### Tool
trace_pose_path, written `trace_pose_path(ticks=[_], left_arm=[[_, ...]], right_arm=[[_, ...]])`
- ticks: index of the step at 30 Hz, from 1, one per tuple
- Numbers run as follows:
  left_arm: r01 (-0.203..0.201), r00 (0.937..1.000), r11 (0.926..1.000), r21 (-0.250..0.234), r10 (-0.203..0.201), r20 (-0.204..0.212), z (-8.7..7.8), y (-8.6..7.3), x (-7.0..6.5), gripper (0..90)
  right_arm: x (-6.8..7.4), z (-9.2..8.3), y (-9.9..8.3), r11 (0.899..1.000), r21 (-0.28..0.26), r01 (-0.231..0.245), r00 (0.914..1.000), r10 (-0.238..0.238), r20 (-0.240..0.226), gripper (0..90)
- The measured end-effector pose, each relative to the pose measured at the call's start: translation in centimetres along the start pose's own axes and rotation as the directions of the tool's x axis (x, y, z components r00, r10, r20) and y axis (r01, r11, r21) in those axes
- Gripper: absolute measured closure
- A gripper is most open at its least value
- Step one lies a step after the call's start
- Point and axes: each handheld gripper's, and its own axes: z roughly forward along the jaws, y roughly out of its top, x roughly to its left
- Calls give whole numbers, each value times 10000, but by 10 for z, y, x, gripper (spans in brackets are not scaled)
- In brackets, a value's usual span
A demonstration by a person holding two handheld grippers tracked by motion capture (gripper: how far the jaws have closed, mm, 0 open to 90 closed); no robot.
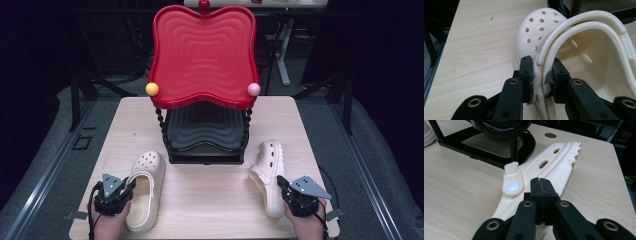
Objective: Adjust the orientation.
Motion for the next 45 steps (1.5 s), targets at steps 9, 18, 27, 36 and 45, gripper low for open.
trace_pose_path(ticks=[9, 18, 27, 36, 45], left_arm=[[510, 9972, 9987, -67, -505, 547, 0, -2, 5, 675], [568, 9965, 9981, -247, -551, 632, -2, -1, 6, 629], [493, 9968, 9983, -313, -472, 651, -3, -1, 7, 609], [580, 9956, 9975, -405, -548, 758, -3, -1, 8, 587], [526, 9951, 9976, -449, -486, 861, -2, 0, 8, 602]], right_arm=[[-8, -5, -3, 9995, -29, -305, 9994, 306, 157, 900], [-22, -12, -8, 9957, -59, -926, 9948, 928, 424, 900], [-28, -15, -11, 9946, 30, -1038, 9928, 1034, 603, 900], [-46, -19, -19, 9824, 199, -1857, 9782, 1829, 984, 900], [-79, -10, -38, 9406, 1511, -3041, 9489, 2849, 1360, 900]])
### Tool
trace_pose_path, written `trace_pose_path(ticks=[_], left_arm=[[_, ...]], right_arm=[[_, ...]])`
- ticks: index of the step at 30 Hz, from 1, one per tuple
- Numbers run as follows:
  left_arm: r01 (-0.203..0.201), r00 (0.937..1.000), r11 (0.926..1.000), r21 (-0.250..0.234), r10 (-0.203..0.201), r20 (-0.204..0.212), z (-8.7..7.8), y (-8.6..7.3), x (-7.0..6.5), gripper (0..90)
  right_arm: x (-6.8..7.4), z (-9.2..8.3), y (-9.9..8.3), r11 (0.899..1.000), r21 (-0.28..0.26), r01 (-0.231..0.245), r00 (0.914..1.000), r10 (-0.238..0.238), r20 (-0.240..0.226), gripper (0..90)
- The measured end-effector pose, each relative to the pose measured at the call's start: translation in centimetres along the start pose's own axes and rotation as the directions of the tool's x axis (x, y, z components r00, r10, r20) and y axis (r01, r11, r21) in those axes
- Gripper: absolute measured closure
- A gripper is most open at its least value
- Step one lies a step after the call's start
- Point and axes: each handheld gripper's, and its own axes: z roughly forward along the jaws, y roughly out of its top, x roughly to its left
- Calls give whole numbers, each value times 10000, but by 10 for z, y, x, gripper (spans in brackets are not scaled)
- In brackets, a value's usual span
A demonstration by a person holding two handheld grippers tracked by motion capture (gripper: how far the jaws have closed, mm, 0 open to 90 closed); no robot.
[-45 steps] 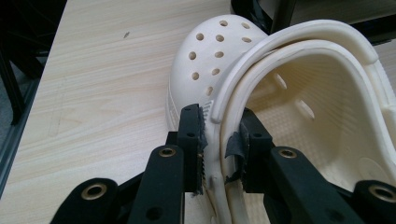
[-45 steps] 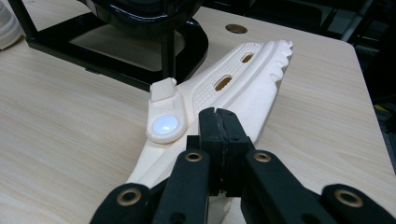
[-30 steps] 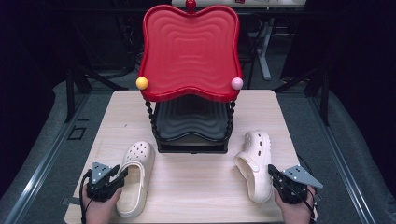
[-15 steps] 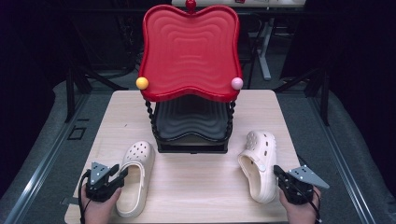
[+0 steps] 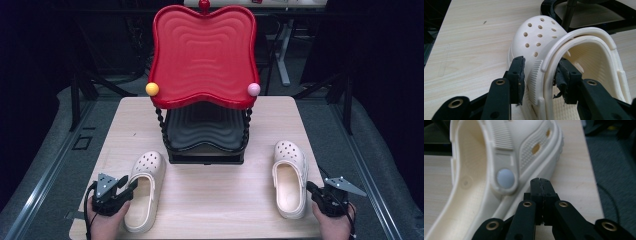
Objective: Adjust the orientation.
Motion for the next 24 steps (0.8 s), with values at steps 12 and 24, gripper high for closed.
trace_pose_path(ticks=[12, 24], left_arm=[[26, 10000, 10000, -71, -26, 55, -1, 0, 0, 598], [70, 10000, 10000, -56, -70, 17, -1, 0, 0, 590]], right_arm=[[7, 1, 3, 9979, -627, -177, 9987, 206, 463, 900], [16, -1, 14, 9900, -1412, -13, 9997, 48, 248, 897]])
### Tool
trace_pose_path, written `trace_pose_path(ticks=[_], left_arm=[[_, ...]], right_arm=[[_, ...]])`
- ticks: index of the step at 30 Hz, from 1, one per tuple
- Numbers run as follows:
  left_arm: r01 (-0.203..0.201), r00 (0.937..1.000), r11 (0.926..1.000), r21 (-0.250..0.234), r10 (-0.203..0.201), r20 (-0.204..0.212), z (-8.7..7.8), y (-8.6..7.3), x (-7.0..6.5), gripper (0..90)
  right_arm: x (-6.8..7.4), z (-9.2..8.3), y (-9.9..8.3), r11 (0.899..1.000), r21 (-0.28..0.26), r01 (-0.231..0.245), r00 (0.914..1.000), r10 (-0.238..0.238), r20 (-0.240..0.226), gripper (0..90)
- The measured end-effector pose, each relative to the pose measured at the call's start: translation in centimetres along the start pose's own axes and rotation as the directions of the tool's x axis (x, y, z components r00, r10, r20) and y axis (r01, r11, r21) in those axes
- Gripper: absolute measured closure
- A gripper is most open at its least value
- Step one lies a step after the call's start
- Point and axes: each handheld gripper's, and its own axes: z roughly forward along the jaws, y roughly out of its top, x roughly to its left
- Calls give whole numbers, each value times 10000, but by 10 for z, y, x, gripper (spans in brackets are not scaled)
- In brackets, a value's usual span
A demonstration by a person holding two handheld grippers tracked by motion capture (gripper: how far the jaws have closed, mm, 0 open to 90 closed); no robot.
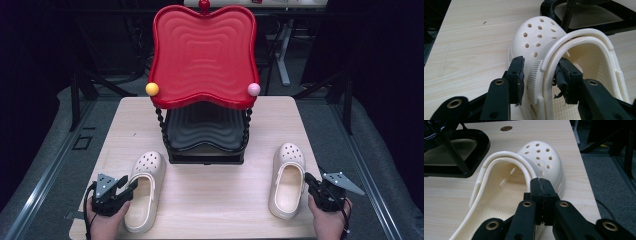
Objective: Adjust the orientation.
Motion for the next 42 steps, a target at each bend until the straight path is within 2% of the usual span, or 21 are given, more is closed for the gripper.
trace_pose_path(ticks=[1, 2, 3, 6, 7, 9, 15, 19, 25, 27, 30, 32, 38, 42], left_arm=[[0, 10000, 10000, 0, 0, 0, 0, 0, 0, 589], [5, 10000, 10000, 0, -5, -8, 0, 0, 0, 588], [5, 10000, 10000, 0, -5, -8, 0, 0, 0, 588], [25, 10000, 10000, -17, -25, 10, 0, 0, 0, 586], [11, 10000, 10000, -9, -11, 9, 0, 0, 0, 584], [6, 10000, 10000, 22, -6, 17, 0, 0, 0, 582], [24, 10000, 10000, 27, -24, -2, 0, 0, 0, 577], [46, 10000, 10000, 23, -46, 8, 0, 0, 0, 575], [62, 10000, 10000, 27, -63, 30, 1, 0, 0, 574], [72, 10000, 10000, 18, -72, 39, 1, 0, 1, 574], [79, 10000, 10000, 4, -79, 43, 1, 0, 0, 574], [67, 10000, 10000, 13, -67, 34, 1, 0, 0, 574], [69, 10000, 10000, 2, -69, 52, 1, 0, 1, 574], [46, 10000, 10000, -21, -46, 54, 0, 0, 0, 574]], right_arm=[[0, 0, 0, 10000, 0, 0, 10000, 0, 0, 897], [1, -1, 0, 9999, -80, 89, 9999, -88, 66, 826], [1, -1, 0, 9999, -80, 89, 9999, -88, 66, 826], [6, -4, 0, 9991, -137, 412, 9988, -408, 260, 747], [8, -3, -1, 9984, -78, 557, 9976, -553, 415, 687], [11, 0, -3, 9972, 117, 736, 9955, -742, 590, 647], [16, 12, -7, 9940, 679, 854, 9912, -917, 958, 627], [19, 18, -8, 9904, 941, 1014, 9867, -1122, 1177, 676], [16, 17, -5, 9906, 945, 985, 9900, -1071, 914, 748], [16, 16, -4, 9921, 893, 885, 9939, -939, 584, 754], [21, 14, -3, 9921, 792, 971, 9948, -991, 223, 761], [26, 13, -3, 9929, 790, 893, 9959, -879, -219, 762], [49, 12, -5, 9850, 760, 1552, 9867, -1507, -612, 761], [56, 12, -7, 9809, 749, 1796, 9818, -1739, -760, 760]])
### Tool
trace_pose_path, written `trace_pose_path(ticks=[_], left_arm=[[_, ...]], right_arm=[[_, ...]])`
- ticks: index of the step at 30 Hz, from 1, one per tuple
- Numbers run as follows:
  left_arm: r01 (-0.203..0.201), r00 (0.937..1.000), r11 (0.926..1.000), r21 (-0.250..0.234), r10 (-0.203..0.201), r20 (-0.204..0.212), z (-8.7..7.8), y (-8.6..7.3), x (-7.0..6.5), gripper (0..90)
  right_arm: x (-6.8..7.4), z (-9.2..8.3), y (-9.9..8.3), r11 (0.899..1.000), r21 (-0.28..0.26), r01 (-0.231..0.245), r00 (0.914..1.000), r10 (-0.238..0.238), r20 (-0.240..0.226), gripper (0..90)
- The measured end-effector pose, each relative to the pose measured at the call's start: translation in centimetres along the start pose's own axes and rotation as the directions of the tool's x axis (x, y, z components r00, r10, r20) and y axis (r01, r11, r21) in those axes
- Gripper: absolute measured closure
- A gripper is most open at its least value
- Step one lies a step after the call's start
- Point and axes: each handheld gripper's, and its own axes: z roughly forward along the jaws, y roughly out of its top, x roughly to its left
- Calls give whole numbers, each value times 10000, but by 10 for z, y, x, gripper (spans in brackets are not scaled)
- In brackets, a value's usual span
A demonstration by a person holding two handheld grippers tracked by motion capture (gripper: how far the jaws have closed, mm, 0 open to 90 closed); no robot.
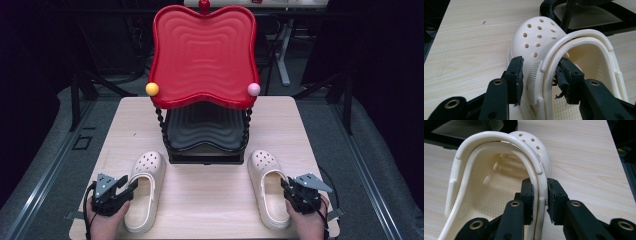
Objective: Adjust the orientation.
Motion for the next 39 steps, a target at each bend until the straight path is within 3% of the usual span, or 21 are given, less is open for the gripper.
trace_pose_path(ticks=[9, 13, 19, 22, 28, 34, 39], left_arm=[[-14, 10000, 10000, 1, 14, 39, 0, 0, 0, 574], [-10, 10000, 10000, 35, 10, 57, 0, 0, 0, 569], [-33, 10000, 10000, 38, 33, 31, -1, 0, 0, 563], [-59, 10000, 10000, 77, 59, 25, -1, 1, 0, 563], [-109, 9999, 9999, 37, 109, -28, -2, 1, -1, 562], [-182, 9998, 9998, -22, 182, -19, -4, 2, -2, 561], [-382, 9993, 9992, -66, 382, -12, -6, 4, -4, 558]], right_arm=[[-2, 0, -4, 9995, 296, -92, 9997, 99, -242, 729], [-5, -3, -4, 9996, 160, -251, 9989, 257, -387, 695], [-3, -13, -2, 9999, -127, -33, 9994, 28, -335, 646], [0, -21, 2, 9983, -568, 120, 9994, -138, -312, 647], [0, -25, 7, 9906, -1369, 53, 10000, -57, -23, 816], [-2, -12, 8, 9931, -1169, 87, 9998, -105, -145, 877], [-2, -11, 8, 9931, -1168, 102, 9998, -118, -135, 850]])
